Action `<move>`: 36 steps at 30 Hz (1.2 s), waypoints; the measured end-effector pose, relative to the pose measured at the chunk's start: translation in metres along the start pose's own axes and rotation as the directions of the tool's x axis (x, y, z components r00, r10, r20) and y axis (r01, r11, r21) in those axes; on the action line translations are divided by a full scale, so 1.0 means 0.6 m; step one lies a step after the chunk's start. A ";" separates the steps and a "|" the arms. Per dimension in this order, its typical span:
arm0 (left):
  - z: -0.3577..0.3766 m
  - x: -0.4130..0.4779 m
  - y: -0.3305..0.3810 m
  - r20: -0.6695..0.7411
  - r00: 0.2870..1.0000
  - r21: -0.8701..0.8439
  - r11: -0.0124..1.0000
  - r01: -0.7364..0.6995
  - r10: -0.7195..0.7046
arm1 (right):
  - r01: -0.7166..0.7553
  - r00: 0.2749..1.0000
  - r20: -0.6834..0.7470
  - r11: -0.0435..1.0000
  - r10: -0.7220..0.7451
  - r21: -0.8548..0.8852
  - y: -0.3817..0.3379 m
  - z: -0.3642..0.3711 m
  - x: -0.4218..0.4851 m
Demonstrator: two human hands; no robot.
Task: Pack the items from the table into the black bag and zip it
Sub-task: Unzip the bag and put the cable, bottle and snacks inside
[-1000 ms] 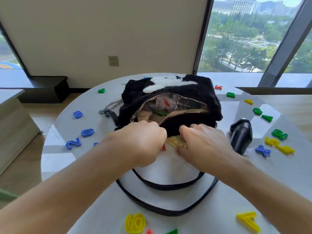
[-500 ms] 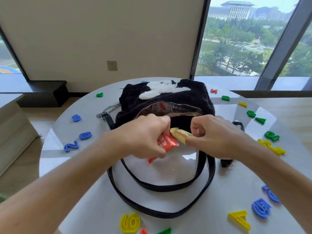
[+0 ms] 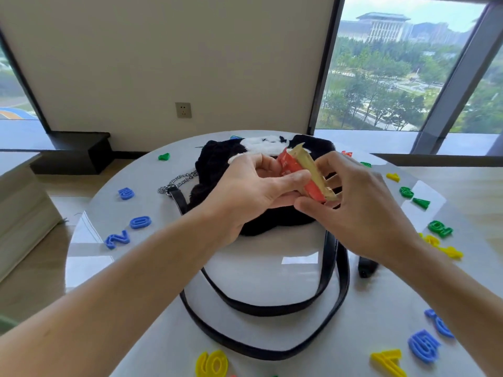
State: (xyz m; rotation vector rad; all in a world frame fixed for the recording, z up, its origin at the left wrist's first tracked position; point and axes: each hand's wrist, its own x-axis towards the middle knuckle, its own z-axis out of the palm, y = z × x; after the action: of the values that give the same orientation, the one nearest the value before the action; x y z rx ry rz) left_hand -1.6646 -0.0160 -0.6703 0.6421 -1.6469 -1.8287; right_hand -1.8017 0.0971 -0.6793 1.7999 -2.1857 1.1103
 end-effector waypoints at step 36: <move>-0.068 -0.008 0.046 0.159 0.982 0.986 0.026 -0.163 0.105 | 0.445 0.829 0.535 0.768 -0.160 -0.461 0.024 0.118 0.094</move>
State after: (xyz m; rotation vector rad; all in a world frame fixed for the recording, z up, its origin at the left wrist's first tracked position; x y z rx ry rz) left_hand -1.6297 -0.0431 -0.6480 0.9021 -2.8064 -0.1229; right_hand -1.8059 0.0104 -0.7092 2.1441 -1.9826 -0.0947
